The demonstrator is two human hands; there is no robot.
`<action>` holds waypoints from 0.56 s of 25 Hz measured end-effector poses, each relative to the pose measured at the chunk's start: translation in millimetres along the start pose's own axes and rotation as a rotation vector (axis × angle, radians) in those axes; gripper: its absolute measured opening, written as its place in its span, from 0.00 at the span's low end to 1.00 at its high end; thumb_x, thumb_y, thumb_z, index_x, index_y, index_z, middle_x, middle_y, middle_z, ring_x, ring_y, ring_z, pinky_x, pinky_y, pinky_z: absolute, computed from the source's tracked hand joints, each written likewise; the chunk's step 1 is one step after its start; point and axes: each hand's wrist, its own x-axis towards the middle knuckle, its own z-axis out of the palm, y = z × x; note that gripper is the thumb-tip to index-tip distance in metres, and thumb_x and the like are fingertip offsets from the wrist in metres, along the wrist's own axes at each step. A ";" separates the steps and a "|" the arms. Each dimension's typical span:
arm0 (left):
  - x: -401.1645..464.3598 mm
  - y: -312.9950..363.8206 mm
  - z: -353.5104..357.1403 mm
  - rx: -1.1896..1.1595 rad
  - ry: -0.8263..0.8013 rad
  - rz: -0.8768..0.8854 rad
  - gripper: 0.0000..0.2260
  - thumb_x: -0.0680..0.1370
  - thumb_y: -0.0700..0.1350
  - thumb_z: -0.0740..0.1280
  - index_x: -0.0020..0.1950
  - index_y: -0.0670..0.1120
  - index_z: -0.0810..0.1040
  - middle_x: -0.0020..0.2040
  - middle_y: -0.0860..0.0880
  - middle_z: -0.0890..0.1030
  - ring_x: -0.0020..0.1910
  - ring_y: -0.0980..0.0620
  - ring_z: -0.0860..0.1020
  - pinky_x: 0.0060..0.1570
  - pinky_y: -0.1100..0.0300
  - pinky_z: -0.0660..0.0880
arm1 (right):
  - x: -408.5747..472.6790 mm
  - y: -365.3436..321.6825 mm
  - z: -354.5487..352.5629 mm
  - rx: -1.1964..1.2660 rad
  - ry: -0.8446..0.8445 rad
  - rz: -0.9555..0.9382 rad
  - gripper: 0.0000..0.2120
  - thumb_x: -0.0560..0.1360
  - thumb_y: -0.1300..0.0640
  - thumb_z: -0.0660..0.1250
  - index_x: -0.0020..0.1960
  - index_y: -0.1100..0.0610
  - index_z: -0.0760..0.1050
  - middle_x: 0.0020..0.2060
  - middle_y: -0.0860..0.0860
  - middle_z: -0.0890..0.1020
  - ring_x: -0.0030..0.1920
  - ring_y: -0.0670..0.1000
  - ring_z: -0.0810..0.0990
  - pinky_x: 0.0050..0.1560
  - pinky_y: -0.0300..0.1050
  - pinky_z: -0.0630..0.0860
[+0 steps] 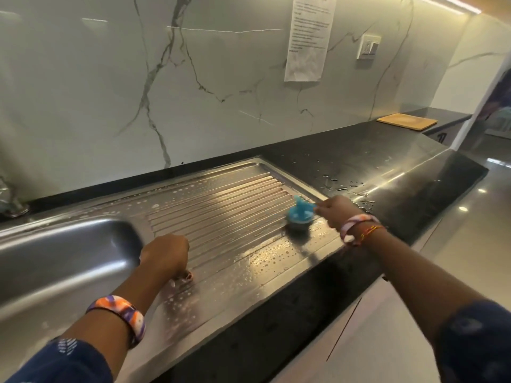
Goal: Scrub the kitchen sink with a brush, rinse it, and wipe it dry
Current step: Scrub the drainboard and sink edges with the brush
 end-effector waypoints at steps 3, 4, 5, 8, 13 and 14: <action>-0.3 0.0 1.9 -0.011 0.013 -0.007 0.11 0.75 0.50 0.69 0.53 0.45 0.78 0.51 0.48 0.80 0.49 0.50 0.78 0.48 0.59 0.74 | 30.3 33.2 -20.3 0.028 0.108 0.230 0.16 0.79 0.58 0.61 0.61 0.66 0.76 0.50 0.60 0.82 0.42 0.53 0.75 0.41 0.42 0.71; 0.3 -1.0 3.1 -0.022 0.016 -0.010 0.12 0.74 0.51 0.70 0.53 0.45 0.78 0.51 0.48 0.80 0.50 0.50 0.78 0.48 0.58 0.75 | 29.8 30.7 -20.3 0.077 0.113 0.250 0.16 0.78 0.58 0.61 0.61 0.66 0.76 0.50 0.60 0.81 0.41 0.53 0.75 0.39 0.42 0.72; 1.3 -2.4 4.8 -0.037 0.013 -0.012 0.13 0.73 0.52 0.71 0.52 0.46 0.78 0.50 0.48 0.80 0.50 0.50 0.78 0.48 0.58 0.75 | 24.8 22.2 -17.3 0.114 0.096 0.238 0.16 0.78 0.58 0.62 0.60 0.67 0.76 0.46 0.59 0.81 0.38 0.51 0.74 0.35 0.40 0.71; 3.3 -4.1 5.7 -0.051 -0.013 -0.019 0.14 0.71 0.54 0.73 0.50 0.46 0.78 0.49 0.48 0.80 0.50 0.50 0.79 0.48 0.58 0.75 | -16.1 -16.5 8.4 0.219 -0.092 0.048 0.15 0.79 0.56 0.61 0.59 0.64 0.77 0.31 0.51 0.73 0.28 0.45 0.68 0.26 0.34 0.66; 10.8 -0.2 -1.1 0.000 -0.048 0.013 0.14 0.70 0.52 0.74 0.50 0.46 0.78 0.51 0.48 0.81 0.51 0.50 0.79 0.47 0.59 0.74 | -65.2 -66.7 49.1 0.215 -0.343 -0.272 0.15 0.79 0.54 0.60 0.65 0.54 0.75 0.28 0.44 0.70 0.26 0.41 0.67 0.23 0.27 0.64; 11.0 -0.3 -1.4 0.005 -0.045 0.016 0.15 0.70 0.53 0.74 0.51 0.46 0.78 0.52 0.48 0.81 0.51 0.50 0.79 0.48 0.59 0.74 | -56.1 -65.0 44.4 0.178 -0.308 -0.267 0.16 0.80 0.54 0.59 0.65 0.55 0.75 0.29 0.44 0.72 0.28 0.41 0.68 0.24 0.27 0.65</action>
